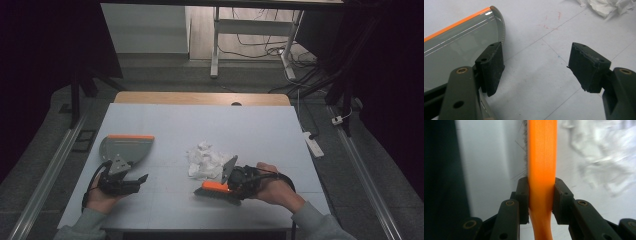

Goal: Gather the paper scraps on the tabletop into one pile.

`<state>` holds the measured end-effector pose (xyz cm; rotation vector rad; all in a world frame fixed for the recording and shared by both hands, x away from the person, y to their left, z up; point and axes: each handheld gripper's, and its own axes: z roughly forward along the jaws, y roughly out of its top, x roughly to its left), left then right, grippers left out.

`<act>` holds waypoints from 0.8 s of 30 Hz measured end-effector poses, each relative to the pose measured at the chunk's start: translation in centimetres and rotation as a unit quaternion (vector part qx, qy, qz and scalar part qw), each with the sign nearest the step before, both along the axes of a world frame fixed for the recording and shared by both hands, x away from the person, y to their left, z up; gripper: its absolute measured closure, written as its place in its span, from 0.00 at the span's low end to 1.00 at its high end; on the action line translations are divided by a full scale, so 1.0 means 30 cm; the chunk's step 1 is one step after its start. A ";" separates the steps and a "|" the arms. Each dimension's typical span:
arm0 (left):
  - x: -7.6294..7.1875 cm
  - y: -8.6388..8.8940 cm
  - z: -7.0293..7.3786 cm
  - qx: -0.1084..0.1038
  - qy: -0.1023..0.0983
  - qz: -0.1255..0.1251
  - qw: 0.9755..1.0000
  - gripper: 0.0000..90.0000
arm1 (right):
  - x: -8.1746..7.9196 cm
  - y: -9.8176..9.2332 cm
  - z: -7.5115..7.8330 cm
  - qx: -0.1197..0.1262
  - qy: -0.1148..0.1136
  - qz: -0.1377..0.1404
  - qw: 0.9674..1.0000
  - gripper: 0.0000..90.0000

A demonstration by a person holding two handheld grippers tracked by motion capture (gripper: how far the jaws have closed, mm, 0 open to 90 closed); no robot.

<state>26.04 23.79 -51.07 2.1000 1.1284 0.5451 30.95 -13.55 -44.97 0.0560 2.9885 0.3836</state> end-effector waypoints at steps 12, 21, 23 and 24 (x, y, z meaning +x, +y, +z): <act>-0.001 0.002 -0.002 0.000 0.002 0.000 1.000 0.33 | 0.166 0.031 0.024 0.044 -0.064 -0.038 0.996 0.77; -0.001 -0.002 -0.002 0.002 0.001 -0.002 1.000 0.33 | 0.166 -0.079 0.120 0.148 -0.059 -0.140 0.977 0.77; -0.001 -0.002 -0.001 0.001 0.000 -0.003 1.000 0.33 | 0.173 -0.106 0.131 0.150 -0.062 -0.179 0.970 0.77; -0.002 -0.002 0.000 0.001 0.000 -0.002 1.000 0.33 | 0.178 -0.120 0.134 0.149 -0.059 -0.195 0.968 0.77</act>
